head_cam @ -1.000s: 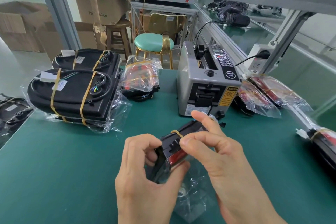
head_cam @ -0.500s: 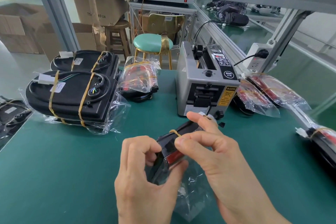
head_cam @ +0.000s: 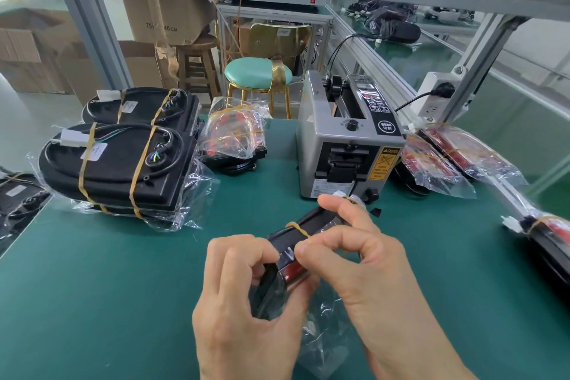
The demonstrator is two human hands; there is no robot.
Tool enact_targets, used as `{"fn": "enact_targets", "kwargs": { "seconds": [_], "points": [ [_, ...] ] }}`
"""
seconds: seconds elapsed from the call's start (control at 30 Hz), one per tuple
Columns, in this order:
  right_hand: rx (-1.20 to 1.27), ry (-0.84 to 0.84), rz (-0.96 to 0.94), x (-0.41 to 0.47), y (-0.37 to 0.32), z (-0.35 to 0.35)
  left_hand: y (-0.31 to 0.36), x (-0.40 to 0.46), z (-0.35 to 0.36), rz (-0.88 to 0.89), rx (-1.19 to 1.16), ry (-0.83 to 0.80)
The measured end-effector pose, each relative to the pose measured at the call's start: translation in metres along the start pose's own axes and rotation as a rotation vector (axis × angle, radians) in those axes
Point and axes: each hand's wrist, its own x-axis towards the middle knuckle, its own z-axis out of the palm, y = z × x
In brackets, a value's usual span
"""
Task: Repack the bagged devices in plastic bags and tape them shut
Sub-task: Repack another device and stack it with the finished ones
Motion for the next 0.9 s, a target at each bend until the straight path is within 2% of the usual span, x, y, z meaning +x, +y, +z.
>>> {"fn": "enact_targets", "kwargs": {
  "seconds": [0.37, 0.73, 0.9],
  "points": [
    [-0.018, -0.023, -0.010, 0.0017, -0.0032, 0.0019, -0.0013, 0.0018, 0.0006, 0.024, 0.005, 0.002],
    [0.133, -0.054, 0.019, 0.0032, -0.0060, 0.0032, -0.0055, -0.0030, 0.0006, -0.065, -0.005, 0.019],
    [-0.001, -0.052, -0.021, 0.0034, -0.0043, 0.0049, -0.0025, 0.0003, 0.0003, -0.047, -0.026, 0.035]
  ]
}}
